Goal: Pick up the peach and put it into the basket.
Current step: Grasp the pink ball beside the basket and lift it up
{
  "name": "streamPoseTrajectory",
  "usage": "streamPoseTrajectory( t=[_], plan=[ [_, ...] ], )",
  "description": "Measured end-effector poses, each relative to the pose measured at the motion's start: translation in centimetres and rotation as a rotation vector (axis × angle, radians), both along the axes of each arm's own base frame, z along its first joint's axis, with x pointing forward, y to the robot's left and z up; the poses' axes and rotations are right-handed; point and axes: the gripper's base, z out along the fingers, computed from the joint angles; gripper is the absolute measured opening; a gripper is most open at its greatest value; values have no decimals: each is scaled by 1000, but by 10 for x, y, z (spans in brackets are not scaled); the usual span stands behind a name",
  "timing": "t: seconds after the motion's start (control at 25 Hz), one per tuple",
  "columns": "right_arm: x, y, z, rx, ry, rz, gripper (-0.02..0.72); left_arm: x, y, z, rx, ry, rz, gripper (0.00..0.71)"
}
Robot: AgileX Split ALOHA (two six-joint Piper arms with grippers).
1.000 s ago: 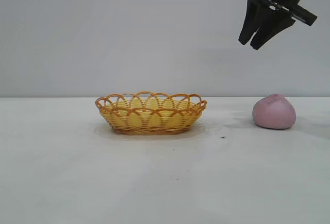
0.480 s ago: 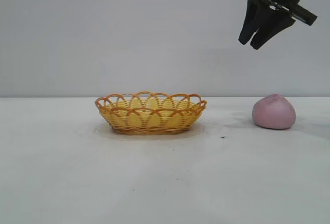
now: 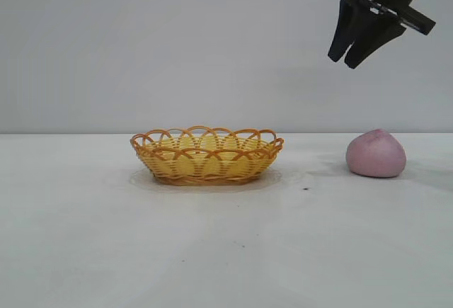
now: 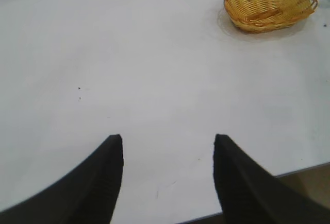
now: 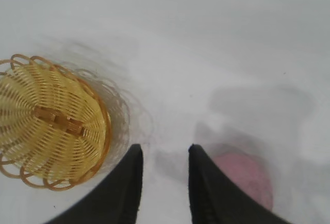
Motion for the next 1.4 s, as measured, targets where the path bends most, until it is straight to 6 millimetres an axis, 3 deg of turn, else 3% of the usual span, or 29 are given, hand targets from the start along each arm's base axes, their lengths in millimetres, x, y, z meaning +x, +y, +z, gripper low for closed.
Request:
streamPoseTrajectory(
  t=[0.4, 0.76, 1.04, 1.24, 1.4],
  plan=[
    [-6, -6, -7, -95, 91, -42, 221, -1, -3, 0, 2, 0, 308, 394],
    [-2, -1, -59, -153, 256, -39, 221, -1, -3, 0, 2, 0, 318, 394],
    [-2, -2, -74, -269, 274, -28, 221, -1, -3, 0, 2, 0, 318, 394],
    [-4, 8, -79, -302, 268, 6, 0, -1, -3, 0, 2, 0, 318, 394],
    [-5, 21, -76, -310, 234, 35, 0, -1, -3, 0, 2, 0, 318, 394]
  ],
)
